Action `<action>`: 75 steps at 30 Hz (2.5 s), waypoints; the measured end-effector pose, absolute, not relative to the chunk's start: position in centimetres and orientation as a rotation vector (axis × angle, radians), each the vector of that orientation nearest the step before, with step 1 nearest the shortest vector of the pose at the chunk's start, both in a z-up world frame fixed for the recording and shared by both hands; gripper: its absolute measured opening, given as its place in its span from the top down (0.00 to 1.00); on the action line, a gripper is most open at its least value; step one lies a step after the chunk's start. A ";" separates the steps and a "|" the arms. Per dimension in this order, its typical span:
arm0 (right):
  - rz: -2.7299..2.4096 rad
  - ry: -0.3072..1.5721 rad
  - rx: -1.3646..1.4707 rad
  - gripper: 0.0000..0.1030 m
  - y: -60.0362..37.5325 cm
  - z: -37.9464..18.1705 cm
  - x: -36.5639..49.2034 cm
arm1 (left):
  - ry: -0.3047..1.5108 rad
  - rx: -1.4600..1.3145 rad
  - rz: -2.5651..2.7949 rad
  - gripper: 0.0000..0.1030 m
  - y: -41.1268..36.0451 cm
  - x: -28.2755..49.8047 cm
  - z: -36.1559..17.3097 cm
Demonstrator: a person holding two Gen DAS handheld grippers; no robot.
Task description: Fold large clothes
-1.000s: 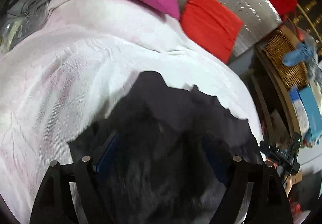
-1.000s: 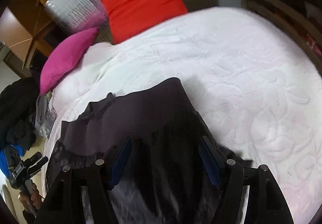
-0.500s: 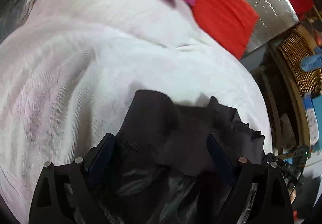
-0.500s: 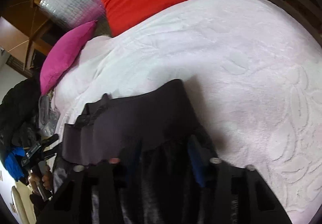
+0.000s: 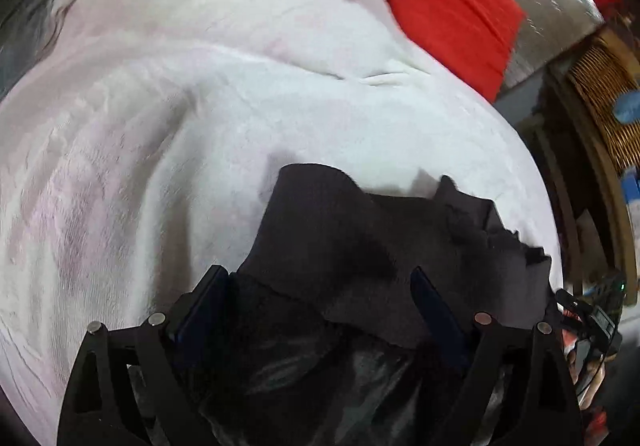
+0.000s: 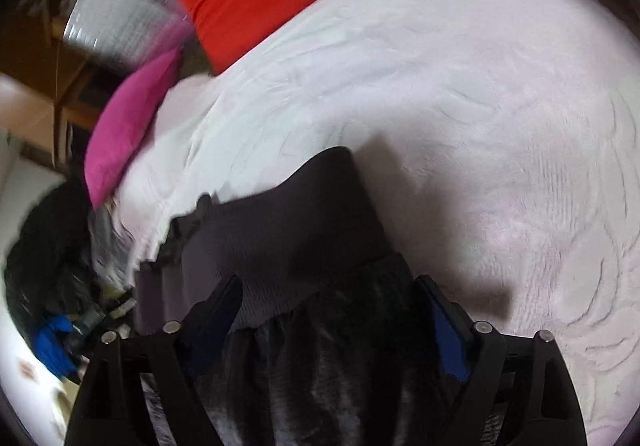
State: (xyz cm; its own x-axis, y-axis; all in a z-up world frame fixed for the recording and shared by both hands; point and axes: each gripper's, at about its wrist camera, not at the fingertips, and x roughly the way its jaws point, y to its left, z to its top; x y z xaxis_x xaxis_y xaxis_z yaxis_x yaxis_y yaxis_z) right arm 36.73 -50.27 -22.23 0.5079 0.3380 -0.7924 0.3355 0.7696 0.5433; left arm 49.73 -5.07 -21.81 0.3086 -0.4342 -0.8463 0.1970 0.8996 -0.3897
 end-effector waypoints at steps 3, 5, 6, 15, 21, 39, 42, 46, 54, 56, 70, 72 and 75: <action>-0.024 1.052 0.628 0.68 -49.3 -20.8 36.7 | 1.147 -0.183 -0.399 0.51 -5.0 49.6 -21.0; -0.019 1.001 0.626 0.74 -49.4 -19.5 36.2 | 1.124 -0.190 -0.417 0.64 -4.7 49.5 -20.5; -0.014 0.979 0.613 0.75 -49.2 -18.8 36.1 | 1.111 -0.201 -0.431 0.67 -4.5 49.4 -20.2; 0.007 0.856 0.586 0.80 -48.2 -15.7 36.1 | 0.864 -0.175 -0.447 0.93 -4.0 47.8 -15.6; -0.029 0.813 0.580 0.81 -48.8 -15.9 37.2 | 0.841 -0.205 -0.348 0.93 -2.4 49.2 -16.8; -0.194 0.886 0.542 0.25 -49.5 -20.7 37.0 | 0.908 0.022 -0.167 0.69 -5.5 48.0 -19.8; -0.202 0.804 0.576 0.25 -49.8 -18.1 34.4 | 0.800 0.144 -0.126 0.28 -6.5 43.8 -16.3; -0.164 0.750 0.538 0.24 -47.1 -14.3 30.6 | 0.622 0.308 -0.092 0.21 -8.0 37.4 -12.6; -0.075 0.758 0.415 0.24 -39.0 -12.9 25.5 | 0.550 0.381 -0.109 0.20 -7.1 29.2 -11.6; -0.060 0.771 0.403 0.24 -37.6 -13.3 24.6 | 0.550 0.384 -0.106 0.20 -6.6 28.2 -12.0; -0.033 0.893 0.392 0.24 -33.9 -17.1 24.6 | 0.661 0.399 -0.081 0.20 -5.8 27.5 -16.2; -0.039 0.917 0.389 0.25 -33.9 -17.8 25.0 | 0.671 0.406 -0.081 0.20 -5.9 27.7 -16.6; -0.042 0.931 0.380 0.25 -33.8 -18.2 25.3 | 0.681 0.415 -0.087 0.20 -6.1 27.8 -17.1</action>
State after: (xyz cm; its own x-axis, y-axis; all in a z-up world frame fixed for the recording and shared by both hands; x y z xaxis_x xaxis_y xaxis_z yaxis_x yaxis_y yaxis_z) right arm 25.34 -33.76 -18.21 0.6011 0.1273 -0.7890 0.1972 0.9331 0.3008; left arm 27.75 -6.14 -17.06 0.7767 0.0553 -0.6274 0.2122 0.9149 0.3434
